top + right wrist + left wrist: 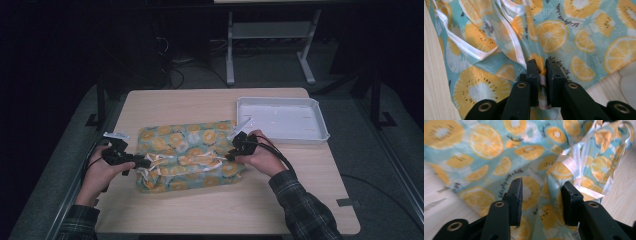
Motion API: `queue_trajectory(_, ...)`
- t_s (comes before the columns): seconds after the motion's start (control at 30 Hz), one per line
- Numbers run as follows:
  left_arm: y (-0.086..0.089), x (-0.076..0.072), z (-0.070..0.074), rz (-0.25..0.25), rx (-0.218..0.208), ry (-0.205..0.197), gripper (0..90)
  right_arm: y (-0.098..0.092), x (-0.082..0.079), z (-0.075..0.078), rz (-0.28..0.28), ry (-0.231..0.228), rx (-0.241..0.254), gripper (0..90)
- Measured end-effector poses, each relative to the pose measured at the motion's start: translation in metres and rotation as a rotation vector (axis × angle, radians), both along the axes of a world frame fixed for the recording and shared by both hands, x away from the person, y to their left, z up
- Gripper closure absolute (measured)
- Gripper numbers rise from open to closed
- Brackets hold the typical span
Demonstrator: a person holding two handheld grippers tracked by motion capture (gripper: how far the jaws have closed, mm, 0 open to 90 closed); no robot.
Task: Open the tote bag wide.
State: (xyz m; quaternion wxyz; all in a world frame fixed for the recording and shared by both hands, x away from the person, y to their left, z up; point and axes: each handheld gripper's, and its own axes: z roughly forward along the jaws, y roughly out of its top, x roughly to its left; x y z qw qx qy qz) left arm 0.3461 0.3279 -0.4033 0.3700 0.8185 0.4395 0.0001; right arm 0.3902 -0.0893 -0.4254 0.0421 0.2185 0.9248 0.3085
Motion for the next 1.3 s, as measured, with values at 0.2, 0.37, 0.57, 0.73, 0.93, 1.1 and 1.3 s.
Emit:
queue_trajectory(0.2,0.011,0.002,0.01,0.031,-0.03,-0.036,50.5,-0.001,0.0,0.001,0.005,0.008,-0.002,86.1)
queue_trajectory(0.37,0.015,0.007,0.014,0.079,-0.006,-0.078,49.4,0.001,-0.001,0.001,0.002,0.023,-0.004,87.2)
queue_trajectory(0.57,0.019,0.021,0.02,0.104,-0.027,-0.097,49.5,0.0,0.0,0.001,0.004,0.025,-0.003,88.0)
queue_trajectory(0.73,0.023,0.03,0.028,0.143,0.016,-0.129,51.1,0.0,0.0,0.0,-0.002,0.03,-0.018,88.4)
queue_trajectory(0.93,0.03,0.04,0.031,0.159,0.007,-0.118,51.3,-0.001,0.0,0.0,-0.009,0.031,-0.018,88.0)
queue_trajectory(1.1,0.033,0.031,0.039,0.14,-0.005,-0.119,51.0,-0.006,0.002,0.006,-0.014,0.018,0.023,75.1)
queue_trajectory(1.3,0.039,0.017,0.053,0.11,0.005,-0.112,49.7,-0.02,0.0,0.029,-0.068,0.035,0.085,62.2)
